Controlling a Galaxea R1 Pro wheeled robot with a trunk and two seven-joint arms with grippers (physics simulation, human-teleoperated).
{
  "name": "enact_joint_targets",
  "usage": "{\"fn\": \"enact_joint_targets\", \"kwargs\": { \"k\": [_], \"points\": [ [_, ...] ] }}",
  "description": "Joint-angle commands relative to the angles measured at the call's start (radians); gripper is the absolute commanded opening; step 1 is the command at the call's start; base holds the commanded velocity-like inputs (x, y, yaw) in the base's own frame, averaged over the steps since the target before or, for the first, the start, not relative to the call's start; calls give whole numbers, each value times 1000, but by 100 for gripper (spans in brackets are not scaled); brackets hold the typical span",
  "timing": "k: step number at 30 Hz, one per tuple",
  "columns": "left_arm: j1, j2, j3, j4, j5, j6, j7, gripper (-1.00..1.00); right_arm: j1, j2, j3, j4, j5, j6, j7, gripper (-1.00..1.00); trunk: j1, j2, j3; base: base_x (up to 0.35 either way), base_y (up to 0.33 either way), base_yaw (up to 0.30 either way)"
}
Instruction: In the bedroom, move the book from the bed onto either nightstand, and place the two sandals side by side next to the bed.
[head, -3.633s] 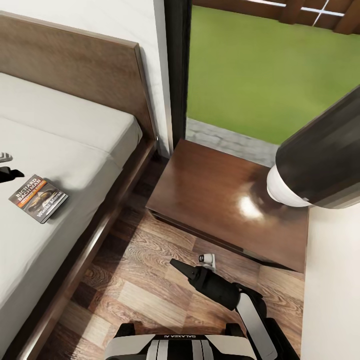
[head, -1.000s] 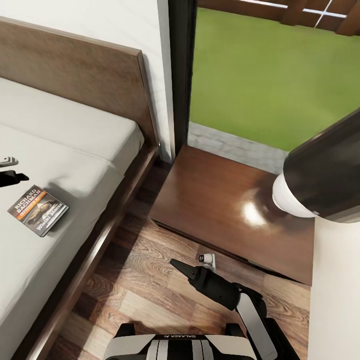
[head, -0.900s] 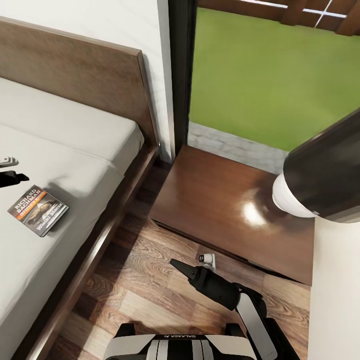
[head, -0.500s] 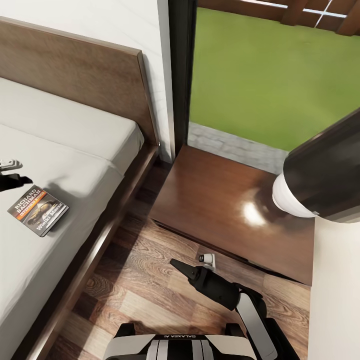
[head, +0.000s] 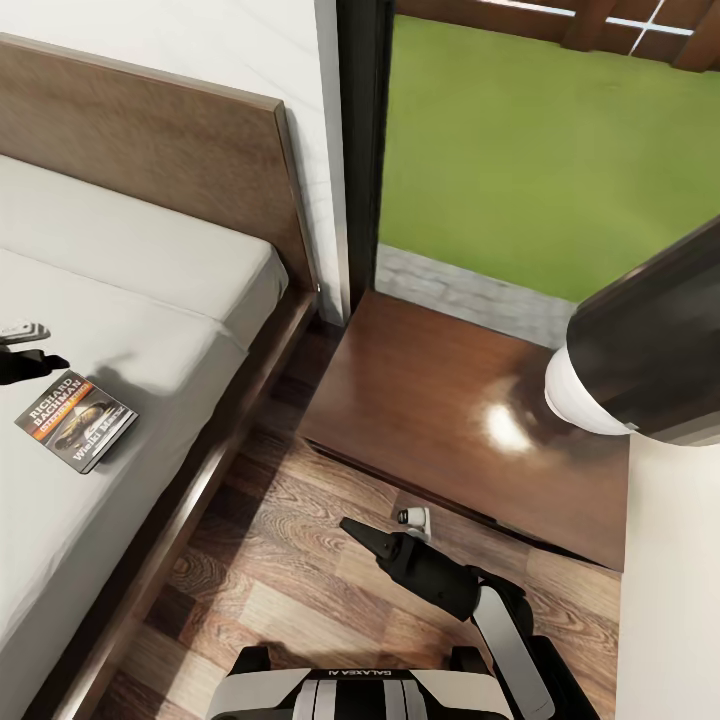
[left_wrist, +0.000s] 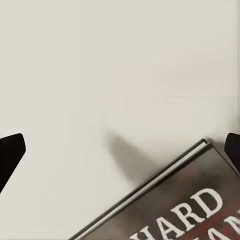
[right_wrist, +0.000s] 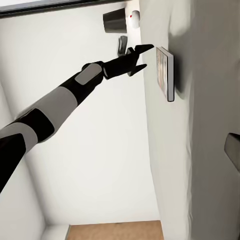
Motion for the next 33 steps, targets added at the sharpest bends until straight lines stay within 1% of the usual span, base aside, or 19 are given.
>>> {"fn": "enact_joint_targets", "kwargs": {
  "k": [1,15,33],
  "points": [
    [-1,0,8,-1,-10,2,-7,100,0,0,0,0,-6,6,-1,100,0,0,0,0,0,0],
    [-1,13,8,4,-10,-2,-7,100,0,0,1,0,-6,6,-1,100,0,0,0,0,0,0],
    [12,14,8,18,-10,-4,-7,100,0,0,1,0,-6,6,-1,100,0,0,0,0,0,0]
  ]
}}
